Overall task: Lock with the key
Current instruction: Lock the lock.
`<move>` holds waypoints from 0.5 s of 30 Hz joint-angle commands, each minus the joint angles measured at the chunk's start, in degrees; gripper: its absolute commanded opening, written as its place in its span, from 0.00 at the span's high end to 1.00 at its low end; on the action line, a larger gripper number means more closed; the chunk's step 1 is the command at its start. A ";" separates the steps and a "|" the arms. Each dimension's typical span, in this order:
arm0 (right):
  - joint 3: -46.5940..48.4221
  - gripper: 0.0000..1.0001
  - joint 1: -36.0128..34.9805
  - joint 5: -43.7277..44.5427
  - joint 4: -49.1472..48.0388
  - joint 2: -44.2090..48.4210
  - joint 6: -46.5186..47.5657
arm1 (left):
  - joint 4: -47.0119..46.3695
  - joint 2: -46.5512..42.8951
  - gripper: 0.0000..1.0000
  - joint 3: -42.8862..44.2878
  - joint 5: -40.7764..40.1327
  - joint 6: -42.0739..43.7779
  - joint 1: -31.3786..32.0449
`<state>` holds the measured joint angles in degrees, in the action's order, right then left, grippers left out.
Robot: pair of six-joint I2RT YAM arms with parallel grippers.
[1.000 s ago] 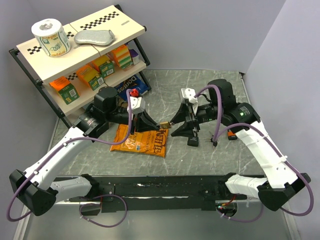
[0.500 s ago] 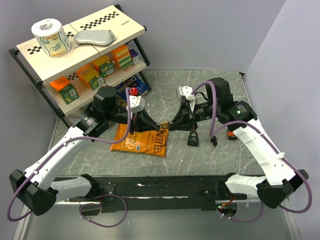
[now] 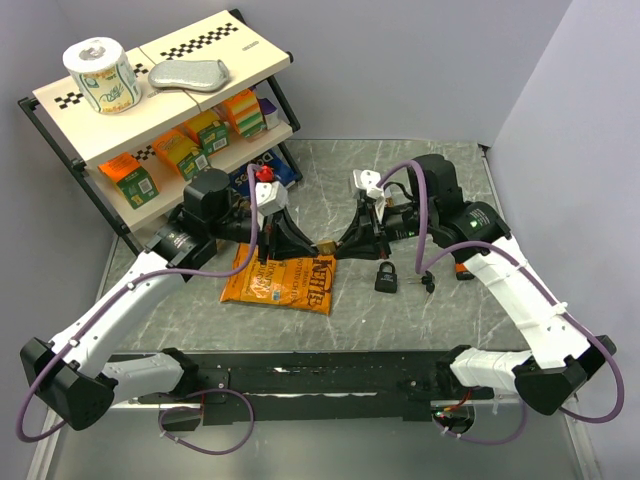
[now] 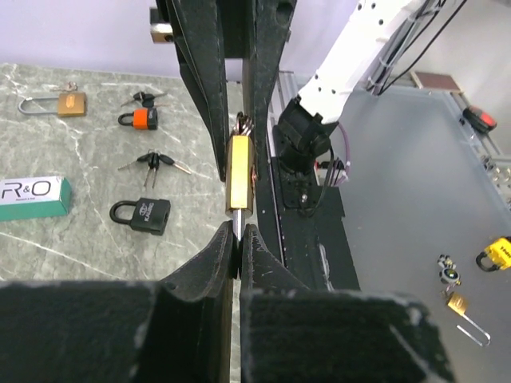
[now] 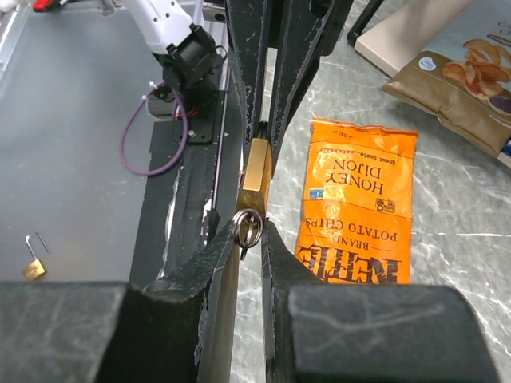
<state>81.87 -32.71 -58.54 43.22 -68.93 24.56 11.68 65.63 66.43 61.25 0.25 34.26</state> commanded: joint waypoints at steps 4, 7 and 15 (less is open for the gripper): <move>-0.74 1.00 -4.64 -2.62 -10.96 -2.53 -5.83 | -16.51 1.52 0.99 1.59 -0.17 -6.05 2.91; -1.36 1.00 -4.82 -3.24 -12.98 -2.53 -7.76 | -16.95 1.35 0.99 1.51 -0.87 -6.14 3.09; -0.04 1.00 -4.65 -2.81 -16.32 -3.41 -10.67 | -15.81 0.29 0.99 -0.77 -0.61 -5.52 4.15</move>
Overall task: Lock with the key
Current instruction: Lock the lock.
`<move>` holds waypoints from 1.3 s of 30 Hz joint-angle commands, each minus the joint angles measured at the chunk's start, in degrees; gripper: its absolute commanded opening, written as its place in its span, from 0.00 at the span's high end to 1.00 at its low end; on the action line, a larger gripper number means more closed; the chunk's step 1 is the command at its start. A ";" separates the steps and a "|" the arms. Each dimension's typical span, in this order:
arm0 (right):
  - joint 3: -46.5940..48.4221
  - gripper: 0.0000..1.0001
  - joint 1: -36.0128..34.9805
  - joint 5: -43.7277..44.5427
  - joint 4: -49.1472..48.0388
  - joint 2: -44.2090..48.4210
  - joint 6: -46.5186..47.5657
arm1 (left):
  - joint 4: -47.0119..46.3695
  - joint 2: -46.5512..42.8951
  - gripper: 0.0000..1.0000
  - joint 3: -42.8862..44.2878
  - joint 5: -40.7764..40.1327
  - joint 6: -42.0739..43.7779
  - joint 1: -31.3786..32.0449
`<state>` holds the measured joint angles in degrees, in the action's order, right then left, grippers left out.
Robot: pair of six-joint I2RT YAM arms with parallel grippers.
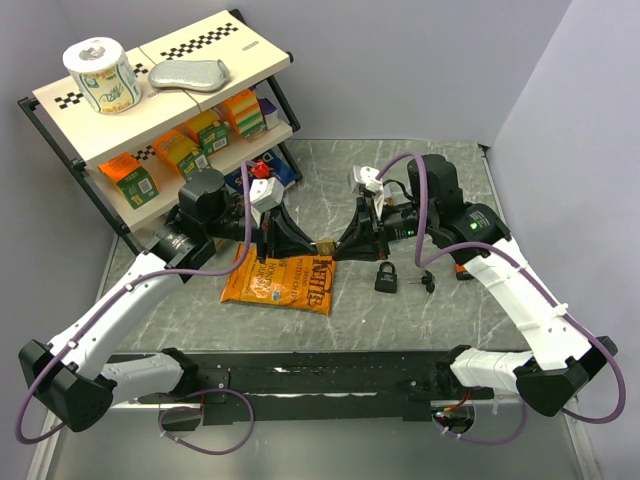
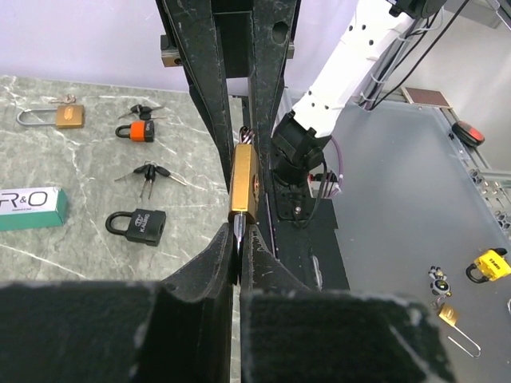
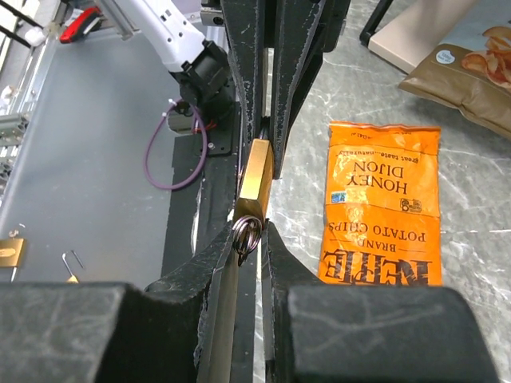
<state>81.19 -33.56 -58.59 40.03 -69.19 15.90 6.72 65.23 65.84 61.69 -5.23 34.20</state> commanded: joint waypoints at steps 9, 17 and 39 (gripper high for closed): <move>-0.24 1.00 -3.97 -4.34 -16.65 -4.38 -3.16 | -19.55 2.44 0.99 -1.42 0.01 -5.05 7.72; -0.33 1.00 -4.32 -5.31 -16.83 -4.46 -1.32 | -19.38 3.32 0.99 -1.33 0.27 -5.22 8.96; 0.64 0.37 0.95 4.09 5.50 0.90 10.73 | 1.19 0.42 0.99 0.95 -0.26 8.75 1.40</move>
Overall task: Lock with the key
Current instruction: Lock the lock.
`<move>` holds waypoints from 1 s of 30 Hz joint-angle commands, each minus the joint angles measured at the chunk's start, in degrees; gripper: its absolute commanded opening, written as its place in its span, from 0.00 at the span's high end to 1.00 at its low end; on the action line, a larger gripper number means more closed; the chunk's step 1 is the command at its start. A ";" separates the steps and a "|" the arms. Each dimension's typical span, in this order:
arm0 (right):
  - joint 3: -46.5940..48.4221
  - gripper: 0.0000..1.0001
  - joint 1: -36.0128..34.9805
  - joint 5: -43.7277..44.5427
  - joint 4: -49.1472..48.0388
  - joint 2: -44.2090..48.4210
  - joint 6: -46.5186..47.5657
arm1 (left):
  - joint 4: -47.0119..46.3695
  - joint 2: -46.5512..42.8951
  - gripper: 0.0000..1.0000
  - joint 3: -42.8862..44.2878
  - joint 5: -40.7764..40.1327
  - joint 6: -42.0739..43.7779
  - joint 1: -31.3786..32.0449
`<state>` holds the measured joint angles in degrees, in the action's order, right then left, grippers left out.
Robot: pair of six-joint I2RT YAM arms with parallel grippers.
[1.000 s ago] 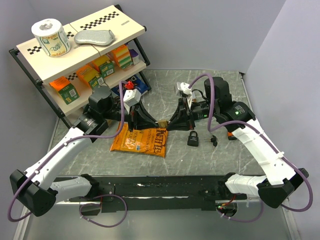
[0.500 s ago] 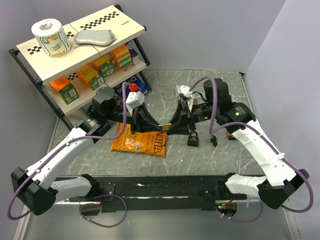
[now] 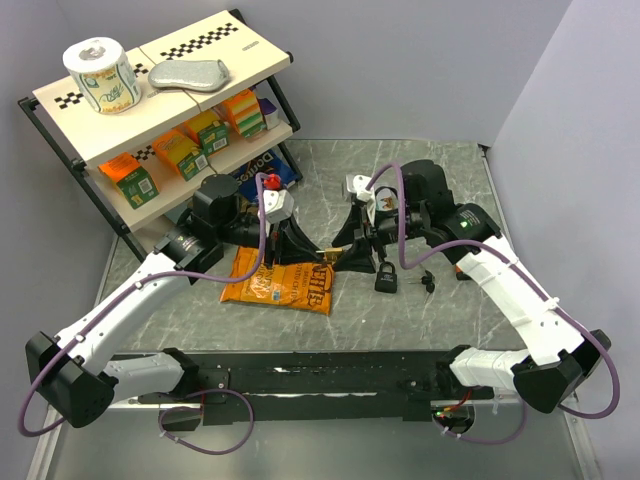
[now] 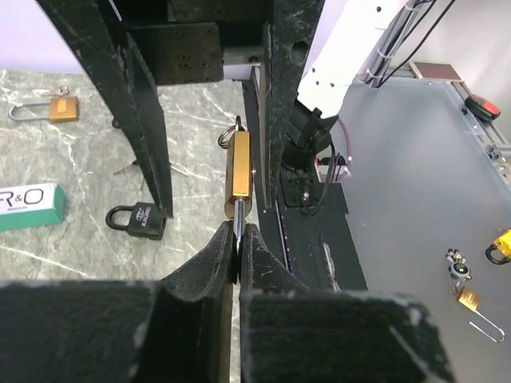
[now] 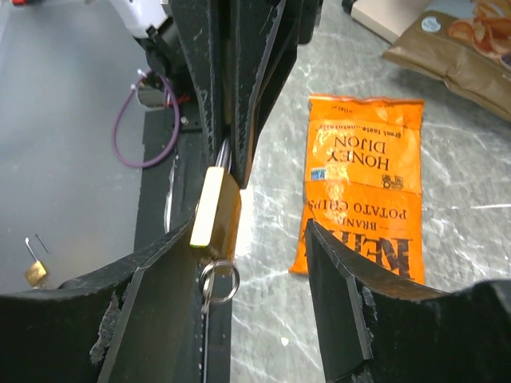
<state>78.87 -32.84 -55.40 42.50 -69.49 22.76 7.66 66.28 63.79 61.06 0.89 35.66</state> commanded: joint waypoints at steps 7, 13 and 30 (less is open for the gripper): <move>4.01 0.38 0.14 0.64 1.80 0.86 2.46 | 1.48 -0.01 0.99 3.00 -0.41 4.21 0.02; 4.36 0.42 -0.12 0.55 0.38 -0.46 2.46 | 2.27 1.57 0.99 4.41 -0.94 3.95 0.02; 3.57 1.00 0.76 0.56 -0.75 0.76 1.76 | 8.86 0.17 0.58 2.40 -2.69 9.13 -0.06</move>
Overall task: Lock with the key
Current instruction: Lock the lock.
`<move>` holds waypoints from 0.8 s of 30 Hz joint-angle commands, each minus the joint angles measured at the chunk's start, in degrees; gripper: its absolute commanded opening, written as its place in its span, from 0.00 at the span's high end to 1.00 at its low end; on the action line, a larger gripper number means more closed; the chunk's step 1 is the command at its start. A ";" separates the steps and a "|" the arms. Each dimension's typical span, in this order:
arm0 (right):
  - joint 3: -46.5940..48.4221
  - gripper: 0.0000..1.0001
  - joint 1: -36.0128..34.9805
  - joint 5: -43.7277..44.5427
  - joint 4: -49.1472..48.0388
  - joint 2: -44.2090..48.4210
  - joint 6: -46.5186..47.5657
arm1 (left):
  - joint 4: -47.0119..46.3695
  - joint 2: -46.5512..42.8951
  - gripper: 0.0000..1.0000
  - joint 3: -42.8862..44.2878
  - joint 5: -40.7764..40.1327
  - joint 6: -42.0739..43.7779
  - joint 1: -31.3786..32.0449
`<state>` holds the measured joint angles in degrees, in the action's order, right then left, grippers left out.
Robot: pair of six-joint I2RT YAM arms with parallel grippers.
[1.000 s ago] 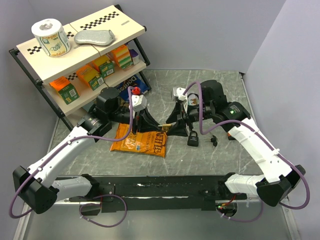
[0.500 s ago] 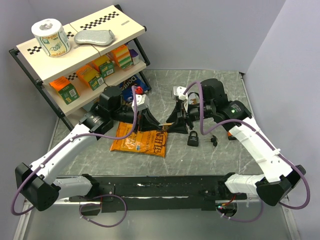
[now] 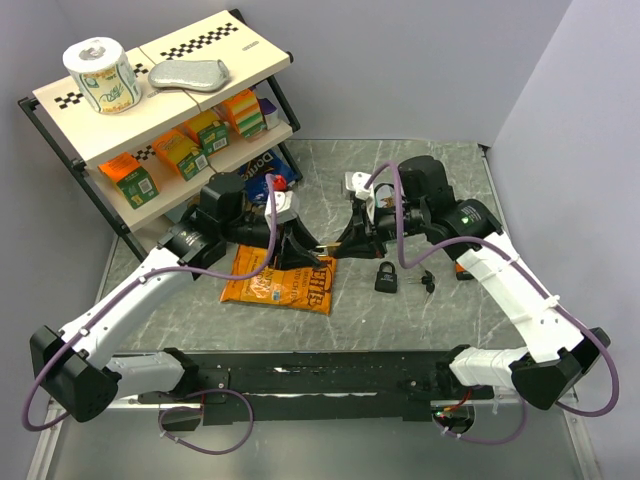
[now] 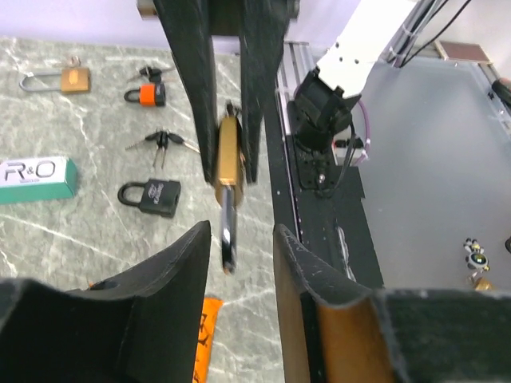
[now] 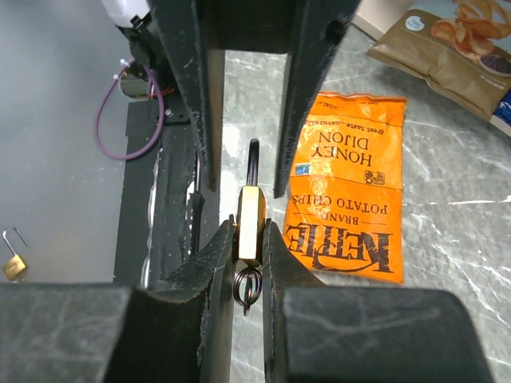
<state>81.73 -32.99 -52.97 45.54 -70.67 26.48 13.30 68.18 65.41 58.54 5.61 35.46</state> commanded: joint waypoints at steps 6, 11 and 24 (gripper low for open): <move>-0.17 1.00 0.91 -3.46 -4.14 2.56 -2.57 | 1.47 -2.44 0.67 -0.81 -1.15 3.62 0.13; 0.00 1.00 0.83 -3.63 -3.79 2.47 -2.22 | 0.32 -2.26 0.79 -0.54 -1.24 2.66 0.05; -2.28 1.00 -1.20 -5.48 -11.43 0.89 -8.20 | -10.74 0.37 0.99 -0.81 -2.38 -4.46 3.47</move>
<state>80.29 -32.36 -55.48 42.06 -69.80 21.12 13.45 67.46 64.53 56.62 4.60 36.05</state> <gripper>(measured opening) 0.214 0.037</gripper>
